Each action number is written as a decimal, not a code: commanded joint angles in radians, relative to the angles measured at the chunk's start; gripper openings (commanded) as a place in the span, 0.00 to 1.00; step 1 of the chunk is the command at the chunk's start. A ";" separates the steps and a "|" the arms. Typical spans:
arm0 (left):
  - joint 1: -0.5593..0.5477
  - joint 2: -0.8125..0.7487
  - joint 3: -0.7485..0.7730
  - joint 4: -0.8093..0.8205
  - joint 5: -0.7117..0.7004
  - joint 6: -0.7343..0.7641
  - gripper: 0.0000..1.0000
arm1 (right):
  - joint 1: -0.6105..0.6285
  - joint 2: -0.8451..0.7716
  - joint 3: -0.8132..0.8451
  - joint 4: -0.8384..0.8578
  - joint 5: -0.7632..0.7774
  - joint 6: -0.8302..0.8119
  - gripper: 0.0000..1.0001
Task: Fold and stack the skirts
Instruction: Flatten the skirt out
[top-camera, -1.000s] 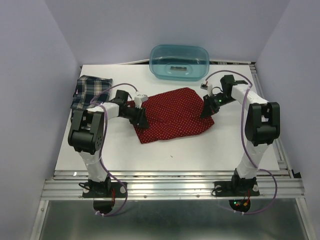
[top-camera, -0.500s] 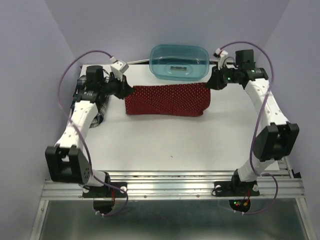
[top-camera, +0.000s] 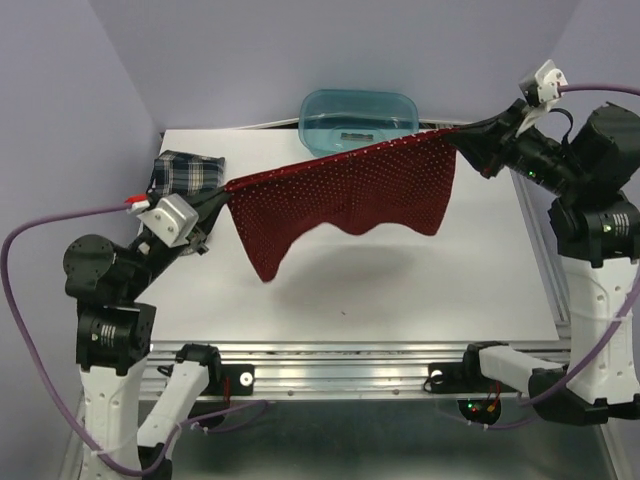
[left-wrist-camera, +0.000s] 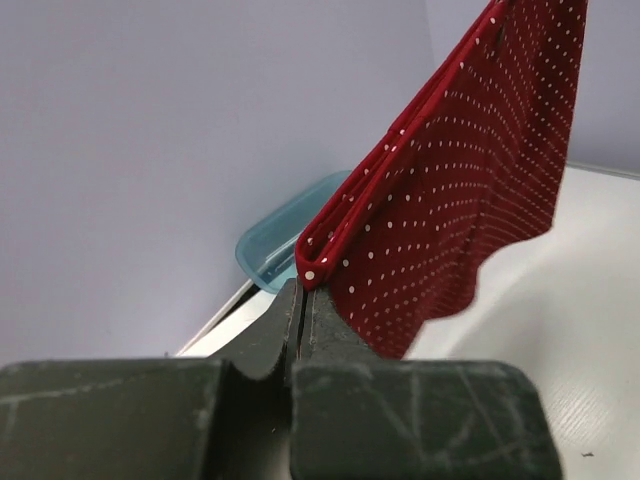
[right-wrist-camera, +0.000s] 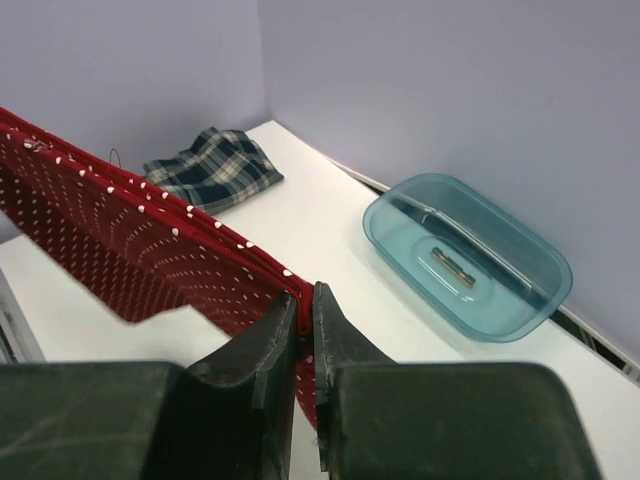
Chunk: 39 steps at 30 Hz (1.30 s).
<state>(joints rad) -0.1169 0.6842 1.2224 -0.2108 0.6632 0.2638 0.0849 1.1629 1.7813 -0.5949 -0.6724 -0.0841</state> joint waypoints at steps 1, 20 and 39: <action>0.019 -0.040 -0.015 -0.081 -0.086 0.023 0.00 | -0.027 -0.048 -0.020 0.044 0.108 0.026 0.01; -0.012 0.823 -0.008 0.139 -0.287 -0.006 0.34 | -0.007 0.559 -0.245 0.349 0.290 -0.046 0.32; -0.032 0.822 -0.033 -0.105 -0.176 0.147 0.61 | 0.035 0.710 -0.163 -0.193 0.159 -0.322 0.56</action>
<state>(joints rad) -0.1295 1.5654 1.2743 -0.2153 0.3786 0.3176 0.0822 1.8713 1.7058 -0.5945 -0.4183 -0.2951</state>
